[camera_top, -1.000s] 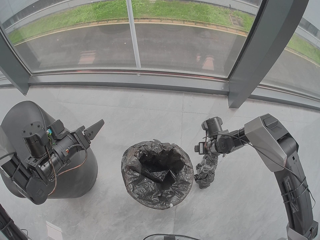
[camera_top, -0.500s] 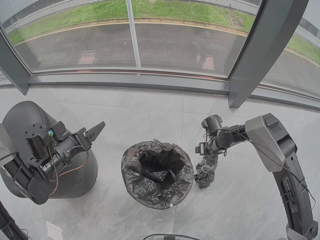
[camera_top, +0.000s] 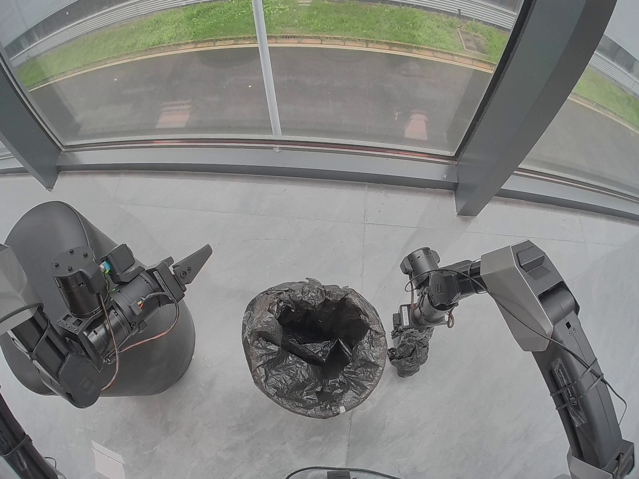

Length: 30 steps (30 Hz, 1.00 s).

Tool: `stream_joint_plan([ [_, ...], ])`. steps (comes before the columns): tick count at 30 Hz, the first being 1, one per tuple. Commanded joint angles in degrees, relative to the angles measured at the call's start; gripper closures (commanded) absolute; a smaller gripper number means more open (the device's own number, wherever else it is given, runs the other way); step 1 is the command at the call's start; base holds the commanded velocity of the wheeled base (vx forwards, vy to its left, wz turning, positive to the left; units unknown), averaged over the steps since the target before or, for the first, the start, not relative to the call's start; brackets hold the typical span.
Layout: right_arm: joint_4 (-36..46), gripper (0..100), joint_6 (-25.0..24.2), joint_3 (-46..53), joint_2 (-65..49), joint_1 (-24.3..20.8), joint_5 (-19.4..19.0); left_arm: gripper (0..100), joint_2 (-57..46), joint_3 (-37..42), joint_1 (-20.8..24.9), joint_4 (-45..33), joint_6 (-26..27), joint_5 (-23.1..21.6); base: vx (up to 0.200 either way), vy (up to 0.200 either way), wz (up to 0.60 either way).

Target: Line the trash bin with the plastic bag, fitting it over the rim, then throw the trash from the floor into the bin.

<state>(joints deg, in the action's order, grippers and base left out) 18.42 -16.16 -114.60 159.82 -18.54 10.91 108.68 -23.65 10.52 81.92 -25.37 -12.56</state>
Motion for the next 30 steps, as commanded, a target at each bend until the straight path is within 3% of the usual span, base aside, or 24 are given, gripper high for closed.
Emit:
stream_joint_plan([
  [1, -0.1, 0, 0.0, 0.0, 1.3, 0.0, 0.0, 0, 0.4, -0.2, 0.0, 0.0, 0.0, 0.0, 0.000, 0.000, 0.00],
  [3, -0.1, 0, -0.2, 0.0, 1.7, 0.0, 0.0, 0, 0.4, -0.3, 0.0, 0.0, 0.0, 0.0, 0.000, 0.000, 0.00],
  [4, -0.1, 100, -0.3, 0.0, 1.8, 0.0, 0.0, 0, 0.4, -0.3, 0.0, 0.0, 0.0, 0.0, 0.000, 0.000, 0.00],
  [21, 0.0, 100, -4.0, 0.0, 0.1, 0.0, 0.5, 0, 0.3, -0.2, 0.0, 0.1, 0.0, 0.3, 0.000, 0.000, 0.00],
  [30, 6.5, 100, -4.8, 0.0, -15.7, -0.4, 1.0, 0, -0.2, -0.1, 0.0, 0.1, -0.1, 0.4, 0.000, 0.000, 0.00],
])
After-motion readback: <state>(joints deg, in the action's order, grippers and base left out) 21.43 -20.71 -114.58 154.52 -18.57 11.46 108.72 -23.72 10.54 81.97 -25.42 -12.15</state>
